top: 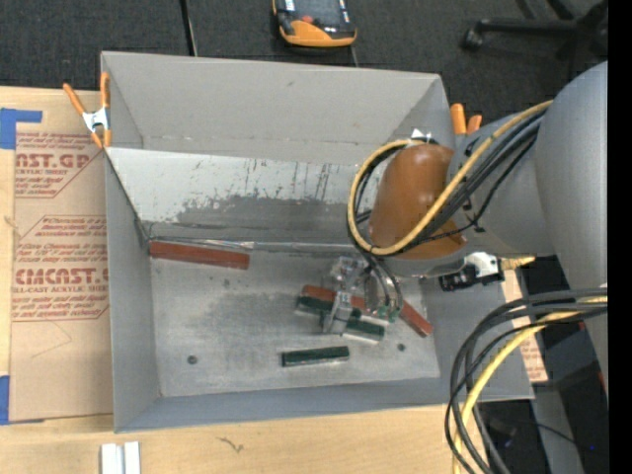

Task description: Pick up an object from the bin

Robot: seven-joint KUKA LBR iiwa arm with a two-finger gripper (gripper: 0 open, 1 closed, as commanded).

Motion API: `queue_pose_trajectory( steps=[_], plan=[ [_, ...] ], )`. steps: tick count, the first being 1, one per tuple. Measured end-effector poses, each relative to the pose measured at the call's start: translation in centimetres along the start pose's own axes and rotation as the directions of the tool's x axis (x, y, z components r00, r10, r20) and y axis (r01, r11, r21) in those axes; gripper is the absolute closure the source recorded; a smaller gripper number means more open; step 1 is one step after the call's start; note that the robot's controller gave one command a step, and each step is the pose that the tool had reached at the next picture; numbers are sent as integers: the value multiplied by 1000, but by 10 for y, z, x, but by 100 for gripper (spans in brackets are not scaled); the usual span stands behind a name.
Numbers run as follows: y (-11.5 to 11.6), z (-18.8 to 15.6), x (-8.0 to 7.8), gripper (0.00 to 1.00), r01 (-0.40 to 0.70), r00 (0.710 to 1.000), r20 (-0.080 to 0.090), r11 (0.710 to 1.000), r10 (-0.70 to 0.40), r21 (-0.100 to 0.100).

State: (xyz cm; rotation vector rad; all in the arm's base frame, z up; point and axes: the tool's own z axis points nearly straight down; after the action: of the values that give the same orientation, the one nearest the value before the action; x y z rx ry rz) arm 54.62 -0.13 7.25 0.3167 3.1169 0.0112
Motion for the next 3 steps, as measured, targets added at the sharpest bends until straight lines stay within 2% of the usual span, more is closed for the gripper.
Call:
queue_pose_trajectory(
  steps=[2, 3],
  plan=[
    [-2, -41, 2, 100, -2, 1000, -11, 1000, 2, 7],
    [-2, -63, 1, 100, -2, 1000, -9, 1000, 2, 7]
  ],
)
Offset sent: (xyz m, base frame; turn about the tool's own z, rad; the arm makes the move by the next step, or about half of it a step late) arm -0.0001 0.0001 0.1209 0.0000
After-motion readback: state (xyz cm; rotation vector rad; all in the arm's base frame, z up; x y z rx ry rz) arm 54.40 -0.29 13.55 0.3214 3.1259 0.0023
